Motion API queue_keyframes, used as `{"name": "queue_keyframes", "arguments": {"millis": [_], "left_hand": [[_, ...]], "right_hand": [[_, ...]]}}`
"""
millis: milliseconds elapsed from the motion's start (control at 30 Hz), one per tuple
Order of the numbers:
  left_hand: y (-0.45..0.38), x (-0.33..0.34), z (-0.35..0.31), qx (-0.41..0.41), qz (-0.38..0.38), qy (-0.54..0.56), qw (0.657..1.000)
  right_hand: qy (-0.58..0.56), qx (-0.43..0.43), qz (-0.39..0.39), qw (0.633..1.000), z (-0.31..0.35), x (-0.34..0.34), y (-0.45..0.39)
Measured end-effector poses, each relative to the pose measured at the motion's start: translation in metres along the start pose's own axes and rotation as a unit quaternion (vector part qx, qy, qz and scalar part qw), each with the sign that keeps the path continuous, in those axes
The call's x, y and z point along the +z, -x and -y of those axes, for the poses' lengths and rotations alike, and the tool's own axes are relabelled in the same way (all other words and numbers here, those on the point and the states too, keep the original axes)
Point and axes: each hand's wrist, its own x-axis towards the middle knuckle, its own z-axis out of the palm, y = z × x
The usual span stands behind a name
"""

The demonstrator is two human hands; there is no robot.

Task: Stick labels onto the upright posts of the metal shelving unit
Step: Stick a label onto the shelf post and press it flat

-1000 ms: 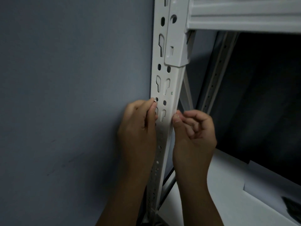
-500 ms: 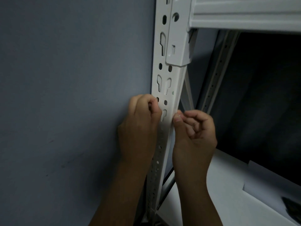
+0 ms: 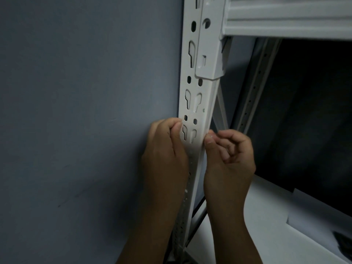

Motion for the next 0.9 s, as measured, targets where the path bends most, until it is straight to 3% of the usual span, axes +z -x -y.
{"name": "queue_keyframes", "arguments": {"millis": [200, 633, 900], "left_hand": [[-0.001, -0.002, -0.002, -0.009, 0.009, 0.003, 1.0], [-0.014, -0.006, -0.025, -0.062, 0.051, -0.139, 0.987], [-0.017, -0.008, -0.028, -0.05, 0.074, -0.138, 0.986]], "right_hand": [[0.0, 0.005, -0.001, 1.0, 0.0, -0.001, 0.0], [0.016, -0.003, -0.007, 1.0, -0.001, 0.0, 0.001], [0.021, -0.007, 0.0, 1.0, 0.0, -0.001, 0.001]]}}
